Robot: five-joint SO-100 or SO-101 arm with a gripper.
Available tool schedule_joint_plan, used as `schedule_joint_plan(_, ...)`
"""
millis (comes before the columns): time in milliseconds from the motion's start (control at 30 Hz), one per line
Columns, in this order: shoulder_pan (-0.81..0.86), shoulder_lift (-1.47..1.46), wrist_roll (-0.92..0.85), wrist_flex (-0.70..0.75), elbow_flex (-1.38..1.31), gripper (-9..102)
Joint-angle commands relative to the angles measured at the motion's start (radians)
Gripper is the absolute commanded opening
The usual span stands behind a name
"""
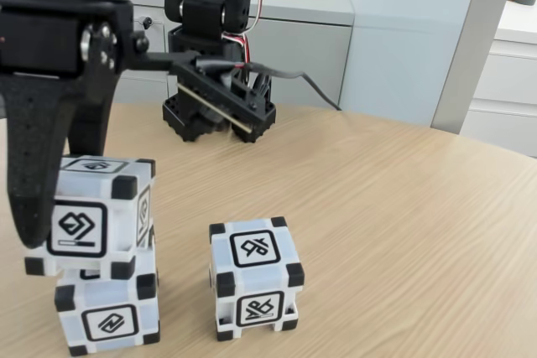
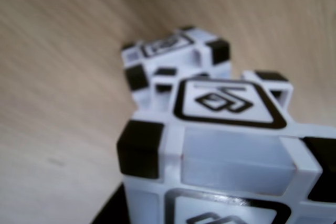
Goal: Stack cubes from left to right.
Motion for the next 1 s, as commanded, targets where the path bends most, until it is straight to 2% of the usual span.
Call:
schedule_joint_plan(0,-0.002,0.021,-0.008,0.002,-0.037,27)
schedule_joint_plan(267,0.003,0.041,-0.032,0.002,-0.037,32)
schedule_joint_plan(767,-0.017,0.275,-0.008,0.002,-0.037,39)
schedule_joint_plan(967,-0.166,0.347,0.061,0.002,-0.037,38)
